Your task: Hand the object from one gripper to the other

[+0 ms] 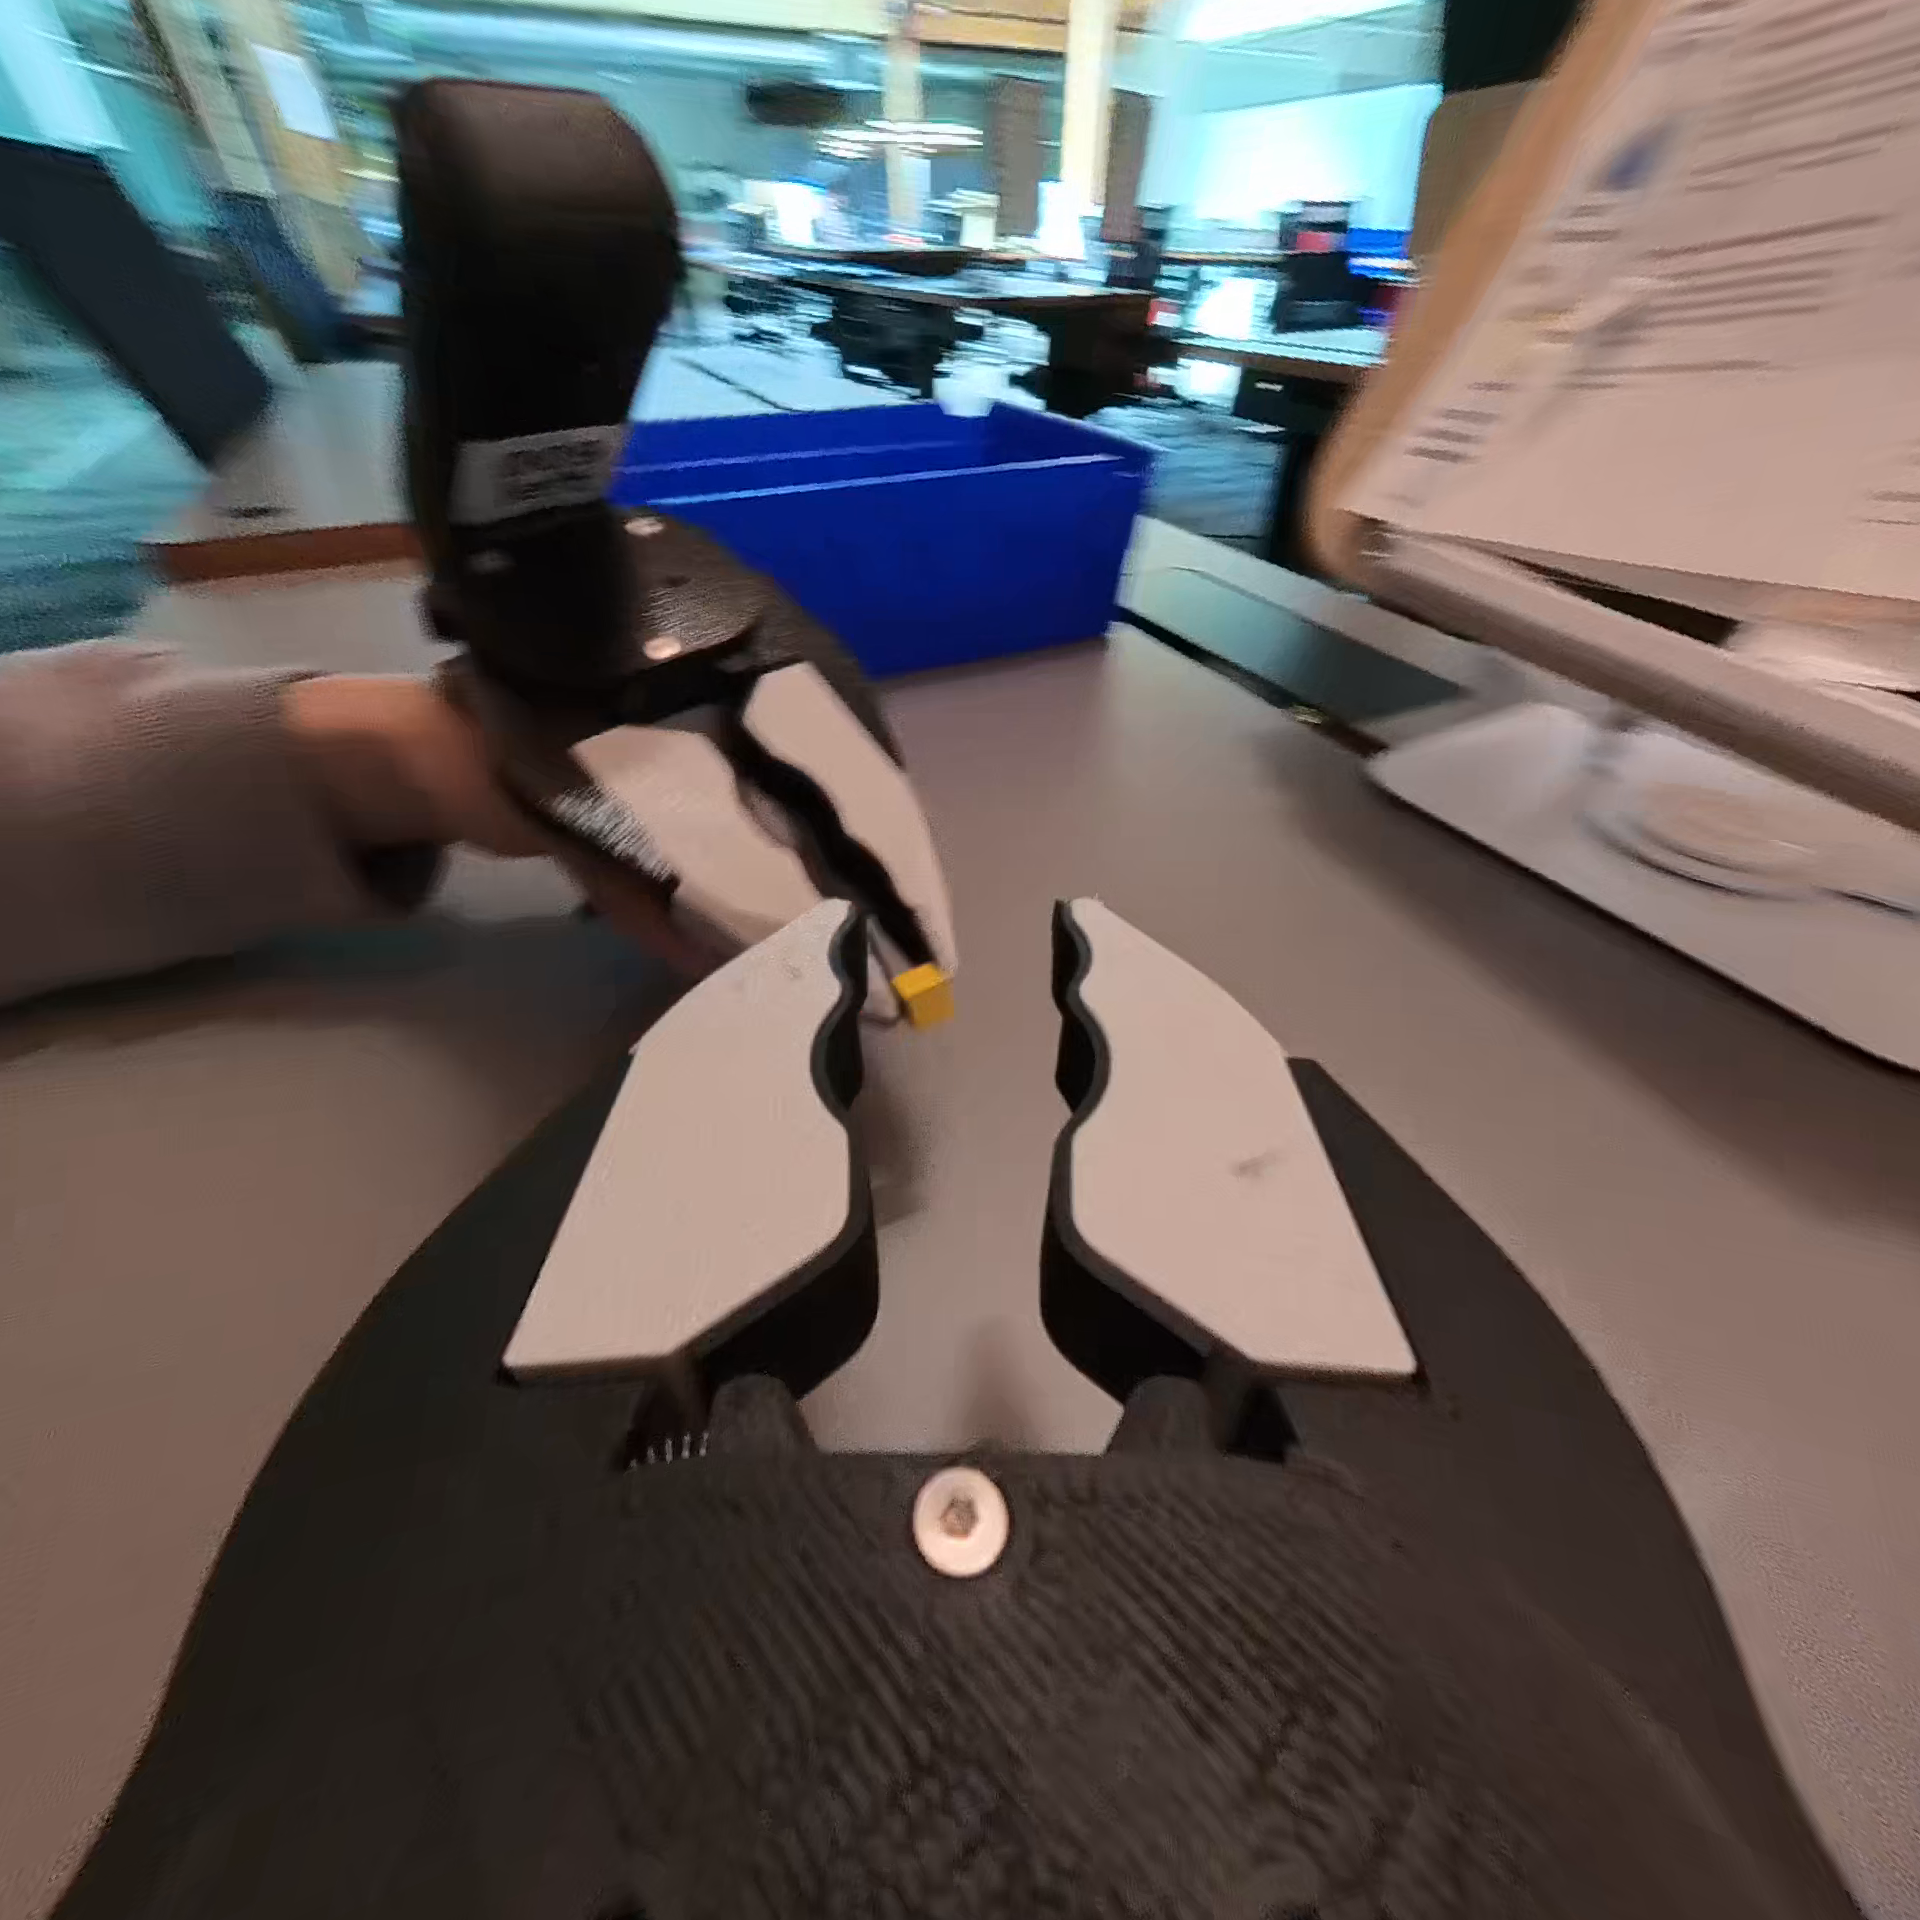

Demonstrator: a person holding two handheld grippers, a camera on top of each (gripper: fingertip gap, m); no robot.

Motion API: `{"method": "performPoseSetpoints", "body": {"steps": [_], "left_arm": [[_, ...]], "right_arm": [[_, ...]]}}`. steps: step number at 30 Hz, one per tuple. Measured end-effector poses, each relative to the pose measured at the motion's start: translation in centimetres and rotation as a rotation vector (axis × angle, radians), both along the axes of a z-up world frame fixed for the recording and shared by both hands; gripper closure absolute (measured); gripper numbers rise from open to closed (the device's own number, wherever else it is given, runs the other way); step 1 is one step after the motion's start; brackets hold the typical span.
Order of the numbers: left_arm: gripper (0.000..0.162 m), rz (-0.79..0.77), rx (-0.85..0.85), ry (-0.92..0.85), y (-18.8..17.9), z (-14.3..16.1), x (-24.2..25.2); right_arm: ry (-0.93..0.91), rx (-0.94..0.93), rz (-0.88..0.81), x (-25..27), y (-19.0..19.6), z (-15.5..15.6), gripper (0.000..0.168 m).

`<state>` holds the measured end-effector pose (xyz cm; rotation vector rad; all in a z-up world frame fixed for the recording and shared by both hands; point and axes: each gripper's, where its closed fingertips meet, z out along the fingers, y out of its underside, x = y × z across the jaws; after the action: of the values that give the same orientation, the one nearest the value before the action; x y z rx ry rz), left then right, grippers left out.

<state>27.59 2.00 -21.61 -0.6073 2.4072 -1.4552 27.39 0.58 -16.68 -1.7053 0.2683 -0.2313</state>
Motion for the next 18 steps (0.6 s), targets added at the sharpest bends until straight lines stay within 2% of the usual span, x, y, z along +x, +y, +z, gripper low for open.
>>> {"method": "performPoseSetpoints", "body": {"steps": [1, 6, 11, 18], "left_arm": [[0.152, -0.023, -0.029, -0.001, 0.8, 0.5, -0.7], [0.152, -0.132, -0.158, 0.004, 3.2, 1.7, -3.4], [0.152, -0.173, -0.158, -0.007, 3.0, 1.7, -4.3], [0.152, -0.187, -0.154, -0.037, 2.5, 1.8, -4.6]], "right_arm": [[0.0, 0.011, 0.059, -0.9, 0.6, 0.0, 0.134], [-0.102, -0.02, 0.193, -3.8, 3.0, -0.8, 0.138], [-0.215, -0.073, 0.17, -4.3, 4.3, -1.6, 0.144], [-0.208, -0.083, 0.174, -4.3, 4.2, -1.8, 0.149]]}}
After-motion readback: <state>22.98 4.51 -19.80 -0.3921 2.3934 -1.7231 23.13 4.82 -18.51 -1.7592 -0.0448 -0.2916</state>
